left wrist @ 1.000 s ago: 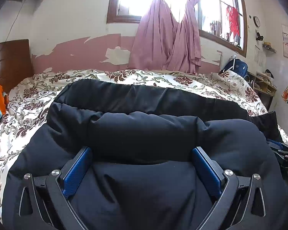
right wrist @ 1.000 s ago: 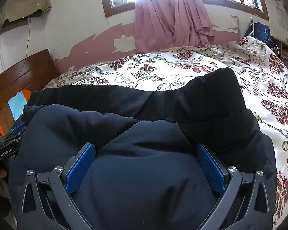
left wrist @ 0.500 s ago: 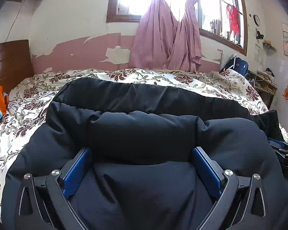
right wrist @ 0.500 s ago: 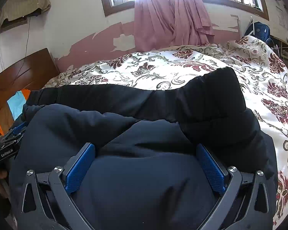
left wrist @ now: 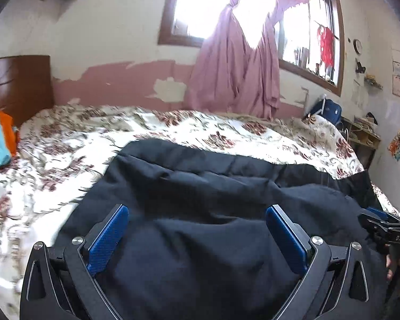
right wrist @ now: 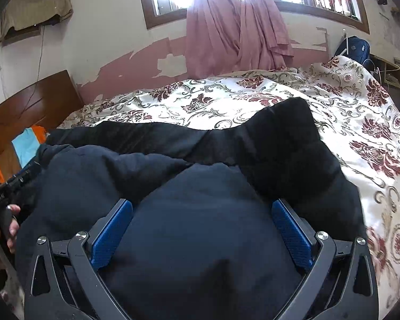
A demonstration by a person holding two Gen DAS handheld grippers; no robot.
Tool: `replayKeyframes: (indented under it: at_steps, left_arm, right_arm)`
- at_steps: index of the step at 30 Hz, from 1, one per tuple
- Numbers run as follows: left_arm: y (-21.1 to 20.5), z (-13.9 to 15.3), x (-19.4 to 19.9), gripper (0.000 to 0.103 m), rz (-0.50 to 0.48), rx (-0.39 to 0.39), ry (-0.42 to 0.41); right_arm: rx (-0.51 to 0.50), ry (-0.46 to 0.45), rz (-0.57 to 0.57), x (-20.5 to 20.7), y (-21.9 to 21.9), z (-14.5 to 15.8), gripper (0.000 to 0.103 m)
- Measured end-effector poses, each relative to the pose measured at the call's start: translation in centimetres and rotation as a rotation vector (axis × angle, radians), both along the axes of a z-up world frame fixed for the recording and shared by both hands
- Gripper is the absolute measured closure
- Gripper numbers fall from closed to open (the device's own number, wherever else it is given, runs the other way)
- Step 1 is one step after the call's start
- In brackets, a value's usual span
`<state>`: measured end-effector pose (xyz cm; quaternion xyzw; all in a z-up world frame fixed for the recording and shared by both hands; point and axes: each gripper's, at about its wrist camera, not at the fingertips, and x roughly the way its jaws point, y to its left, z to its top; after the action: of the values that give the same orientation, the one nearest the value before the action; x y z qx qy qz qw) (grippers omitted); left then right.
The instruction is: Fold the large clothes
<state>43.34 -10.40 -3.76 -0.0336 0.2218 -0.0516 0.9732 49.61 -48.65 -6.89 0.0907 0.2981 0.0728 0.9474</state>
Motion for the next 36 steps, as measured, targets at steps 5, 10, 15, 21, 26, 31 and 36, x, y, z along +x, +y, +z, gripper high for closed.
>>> replayKeyframes:
  at_steps: [5,10,15,21,26,31,36]
  left_arm:
    - [4.0,1.9,-2.2,0.000,0.025,0.041,0.028]
    - [8.4,1.4,-1.2,0.000,0.054,0.020,0.180]
    - [11.0,-0.5,0.8,0.000,0.080,-0.091,0.343]
    - [12.0,-2.8,4.0,0.000,0.019,-0.222,0.479]
    - [12.6,-5.1,5.5,0.000,-0.064,-0.301,0.525]
    - [13.3,-5.8,5.5,0.000,-0.147,-0.353,0.496]
    - [13.8,-6.0,6.7,0.000,-0.249,-0.369,0.520]
  right_arm:
    - [0.082,-0.050,-0.010,-4.3,-4.3,1.0,0.001]
    - [0.142,-0.089,-0.119,-7.2,-8.8,0.6,0.001]
    - [0.284,-0.016,-0.192,-6.4,-12.8,-0.9,0.001]
    - [0.346,0.094,-0.119,-4.2,-13.1,-3.4,0.001]
    - [0.454,0.184,-0.074,-2.2,-13.6,-6.7,0.001]
    - [0.505,0.155,-0.046,-2.0,-13.8,-7.6,0.001]
    - [0.532,0.102,0.080,-2.0,-13.3,-7.6,0.001]
